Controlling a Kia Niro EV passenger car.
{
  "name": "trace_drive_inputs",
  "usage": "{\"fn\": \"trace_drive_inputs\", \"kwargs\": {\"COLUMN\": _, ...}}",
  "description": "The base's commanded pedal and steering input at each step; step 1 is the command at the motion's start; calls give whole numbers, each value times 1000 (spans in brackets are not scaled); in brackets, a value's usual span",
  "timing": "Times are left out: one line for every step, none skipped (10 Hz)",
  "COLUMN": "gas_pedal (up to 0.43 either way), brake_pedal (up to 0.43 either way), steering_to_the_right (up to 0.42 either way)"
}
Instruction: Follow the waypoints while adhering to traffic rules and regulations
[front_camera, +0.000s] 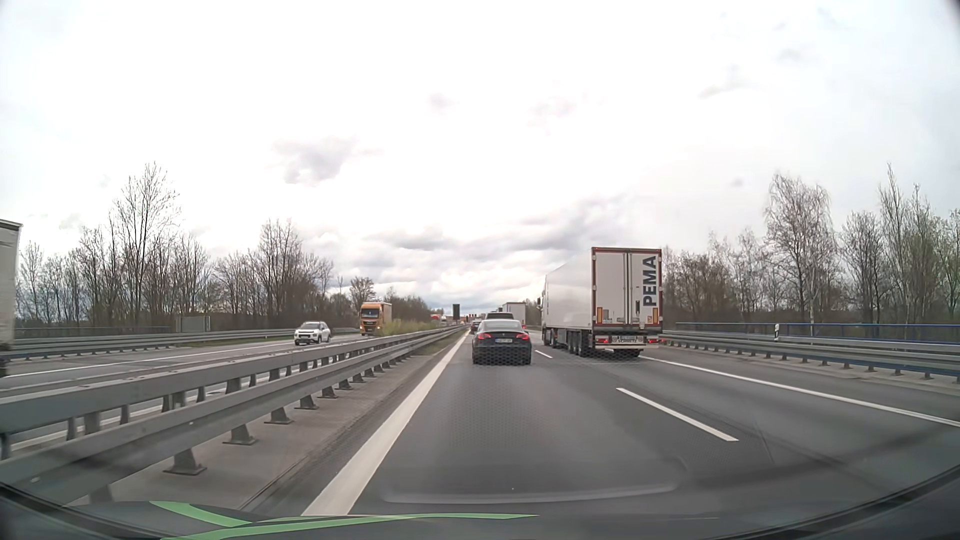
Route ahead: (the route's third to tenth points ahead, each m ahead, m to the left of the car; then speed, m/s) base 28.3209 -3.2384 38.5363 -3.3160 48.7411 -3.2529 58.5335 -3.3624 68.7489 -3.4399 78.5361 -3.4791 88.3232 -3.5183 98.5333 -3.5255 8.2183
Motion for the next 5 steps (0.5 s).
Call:
{"fn": "trace_drive_inputs", "kwargs": {"gas_pedal": 110, "brake_pedal": 0, "steering_to_the_right": -2}}
{"fn": "trace_drive_inputs", "kwargs": {"gas_pedal": 110, "brake_pedal": 0, "steering_to_the_right": -2}}
{"fn": "trace_drive_inputs", "kwargs": {"gas_pedal": 110, "brake_pedal": 0, "steering_to_the_right": -2}}
{"fn": "trace_drive_inputs", "kwargs": {"gas_pedal": 110, "brake_pedal": 0, "steering_to_the_right": -2}}
{"fn": "trace_drive_inputs", "kwargs": {"gas_pedal": 110, "brake_pedal": 0, "steering_to_the_right": -2}}
